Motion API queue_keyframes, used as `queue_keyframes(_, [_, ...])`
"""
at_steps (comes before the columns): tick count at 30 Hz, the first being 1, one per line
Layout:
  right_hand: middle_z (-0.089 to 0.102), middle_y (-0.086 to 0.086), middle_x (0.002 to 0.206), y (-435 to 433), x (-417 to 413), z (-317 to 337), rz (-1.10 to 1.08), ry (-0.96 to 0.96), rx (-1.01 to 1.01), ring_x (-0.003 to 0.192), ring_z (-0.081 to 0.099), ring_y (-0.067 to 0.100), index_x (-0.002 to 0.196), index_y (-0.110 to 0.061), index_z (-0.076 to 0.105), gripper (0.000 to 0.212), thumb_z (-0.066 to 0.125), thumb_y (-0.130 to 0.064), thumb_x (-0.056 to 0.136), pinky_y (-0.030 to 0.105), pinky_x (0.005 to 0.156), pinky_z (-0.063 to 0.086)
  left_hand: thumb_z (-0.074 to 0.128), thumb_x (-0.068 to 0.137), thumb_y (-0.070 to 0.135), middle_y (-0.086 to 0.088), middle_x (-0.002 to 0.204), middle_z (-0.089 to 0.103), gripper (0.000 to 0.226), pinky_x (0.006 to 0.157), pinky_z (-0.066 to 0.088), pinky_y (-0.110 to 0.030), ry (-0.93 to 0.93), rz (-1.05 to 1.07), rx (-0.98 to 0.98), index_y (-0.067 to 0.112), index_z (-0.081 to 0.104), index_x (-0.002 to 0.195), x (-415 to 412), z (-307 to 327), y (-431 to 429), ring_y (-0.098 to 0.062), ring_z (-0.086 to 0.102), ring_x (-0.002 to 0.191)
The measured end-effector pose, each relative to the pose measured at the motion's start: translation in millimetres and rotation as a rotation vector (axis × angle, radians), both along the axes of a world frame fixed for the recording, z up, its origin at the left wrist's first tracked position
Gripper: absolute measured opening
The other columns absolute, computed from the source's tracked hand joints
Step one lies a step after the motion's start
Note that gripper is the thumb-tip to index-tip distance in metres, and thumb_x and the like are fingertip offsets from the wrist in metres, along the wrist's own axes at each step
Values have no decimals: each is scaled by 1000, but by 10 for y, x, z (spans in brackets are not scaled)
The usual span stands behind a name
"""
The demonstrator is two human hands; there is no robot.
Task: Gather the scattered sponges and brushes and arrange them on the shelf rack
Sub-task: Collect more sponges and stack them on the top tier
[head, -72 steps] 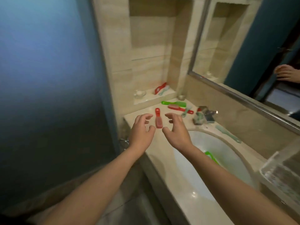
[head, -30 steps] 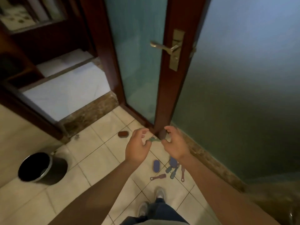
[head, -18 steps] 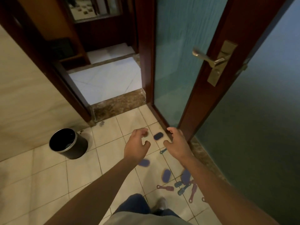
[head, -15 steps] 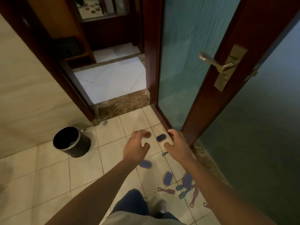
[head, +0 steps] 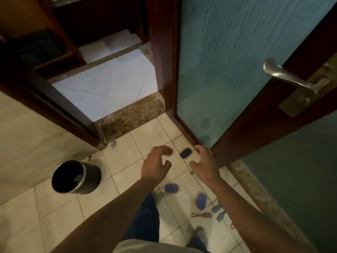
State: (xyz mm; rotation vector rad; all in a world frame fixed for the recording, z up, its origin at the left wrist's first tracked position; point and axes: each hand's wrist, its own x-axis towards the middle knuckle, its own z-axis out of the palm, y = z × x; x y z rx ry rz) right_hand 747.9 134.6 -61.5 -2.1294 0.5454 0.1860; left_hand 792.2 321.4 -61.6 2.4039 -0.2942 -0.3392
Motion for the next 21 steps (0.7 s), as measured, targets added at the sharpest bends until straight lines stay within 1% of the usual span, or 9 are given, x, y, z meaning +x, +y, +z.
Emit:
queue_keyframes(2, [43, -4, 123, 93, 240, -122, -87, 17, 23, 110, 51, 15, 134, -20, 47, 59, 67, -10, 79, 25, 88, 41, 69, 80, 17, 26, 109, 42, 48, 72, 37, -9, 22, -66, 8, 40, 49, 117, 406, -99, 97, 5, 49, 92])
queue_keyframes(4, [46, 0, 127, 190, 461, -253, -156, 48, 38, 116, 52, 20, 134, -19, 47, 59, 67, -8, 79, 29, 94, 44, 68, 80, 17, 24, 110, 43, 46, 73, 36, -9, 40, -127, 24, 31, 53, 120, 789, -214, 184, 3, 48, 94])
queue_keyframes(6, [48, 5, 133, 278, 642, -389, -206, 88, 35, 118, 52, 22, 134, -19, 46, 58, 68, -10, 80, 36, 96, 48, 68, 80, 17, 25, 110, 42, 45, 73, 32, -3, 61, -190, 34, 31, 53, 120, 1113, -338, 248, 7, 46, 93])
queue_keyframes(7, [48, 5, 135, 319, 729, -465, -230, 103, 33, 118, 52, 21, 134, -20, 45, 59, 68, -11, 81, 39, 95, 50, 69, 80, 17, 25, 111, 42, 46, 74, 31, -2, 74, -224, 39, 31, 53, 121, 1266, -416, 271, 7, 45, 94])
queue_keyframes(9, [46, 6, 138, 394, 871, -651, -289, 120, 45, 115, 52, 19, 134, -22, 44, 59, 69, -11, 81, 36, 92, 51, 69, 80, 16, 23, 113, 43, 49, 79, 37, -10, 107, -280, 49, 30, 52, 124, 1528, -618, 300, 3, 47, 100])
queue_keyframes(10, [45, 7, 138, 426, 933, -764, -319, 124, 41, 115, 51, 19, 134, -21, 44, 60, 70, -11, 81, 33, 91, 50, 70, 81, 15, 21, 116, 46, 50, 82, 40, -14, 123, -294, 49, 29, 51, 125, 1646, -736, 306, 0, 49, 103])
queue_keyframes(13, [43, 2, 139, 492, 1087, -1156, -385, 162, 29, 120, 46, 15, 138, -22, 42, 63, 70, -15, 82, 24, 89, 40, 70, 83, 19, 8, 128, 53, 50, 92, 49, -26, 165, -313, 67, 25, 49, 128, 1931, -1161, 283, -10, 54, 113])
queue_keyframes(16, [41, 2, 139, 469, 1233, -1620, -398, 191, 38, 120, 46, 16, 139, -25, 41, 62, 68, -15, 84, 25, 87, 39, 69, 84, 22, 3, 132, 51, 52, 94, 52, -35, 206, -341, 116, 23, 46, 131, 2112, -1639, 212, -14, 53, 116])
queue_keyframes(21, [40, 5, 143, 302, 1430, -2536, -376, 234, 18, 126, 45, 21, 141, -22, 40, 61, 67, -19, 86, 30, 94, 42, 69, 82, 20, 0, 131, 52, 54, 93, 52, -37, 223, -383, 133, 22, 46, 131, 2213, -2530, 62, -17, 54, 116])
